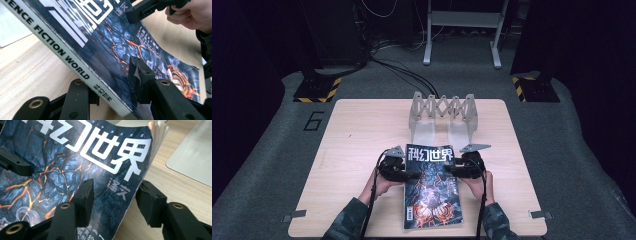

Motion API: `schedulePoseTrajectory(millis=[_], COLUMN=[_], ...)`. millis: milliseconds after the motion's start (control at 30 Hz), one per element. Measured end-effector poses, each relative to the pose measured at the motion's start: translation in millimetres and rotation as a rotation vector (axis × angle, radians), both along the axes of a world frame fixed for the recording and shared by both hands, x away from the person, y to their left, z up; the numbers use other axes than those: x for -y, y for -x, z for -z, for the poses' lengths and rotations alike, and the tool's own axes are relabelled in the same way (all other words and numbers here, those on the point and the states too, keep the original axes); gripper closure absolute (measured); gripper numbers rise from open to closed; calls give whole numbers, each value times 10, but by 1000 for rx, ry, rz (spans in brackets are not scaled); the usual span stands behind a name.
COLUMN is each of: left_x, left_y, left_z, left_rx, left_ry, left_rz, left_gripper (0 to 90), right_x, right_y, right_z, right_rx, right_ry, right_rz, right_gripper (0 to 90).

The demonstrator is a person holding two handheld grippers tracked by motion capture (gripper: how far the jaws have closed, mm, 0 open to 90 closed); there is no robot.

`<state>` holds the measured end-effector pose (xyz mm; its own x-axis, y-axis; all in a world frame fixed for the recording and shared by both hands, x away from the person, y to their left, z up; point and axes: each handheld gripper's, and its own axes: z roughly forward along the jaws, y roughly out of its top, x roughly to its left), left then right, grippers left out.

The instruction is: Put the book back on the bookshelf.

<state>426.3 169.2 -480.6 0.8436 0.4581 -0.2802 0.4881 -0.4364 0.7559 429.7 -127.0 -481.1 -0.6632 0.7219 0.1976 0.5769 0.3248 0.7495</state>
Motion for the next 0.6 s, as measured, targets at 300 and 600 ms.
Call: schedulePoseTrajectory(millis=[300, 600], left_x=[15, 36], left_y=[-47, -75], left_z=[-81, -157], left_rx=[-34, -45], left_ry=[-58, -96], left_rz=[34, 68], left_gripper=[635, 637], right_x=[-9, 19], right_y=[26, 44], right_z=[-113, -179], right_rx=[23, 41], right_ry=[24, 8], right_rz=[-3, 1], right_gripper=[620, 729])
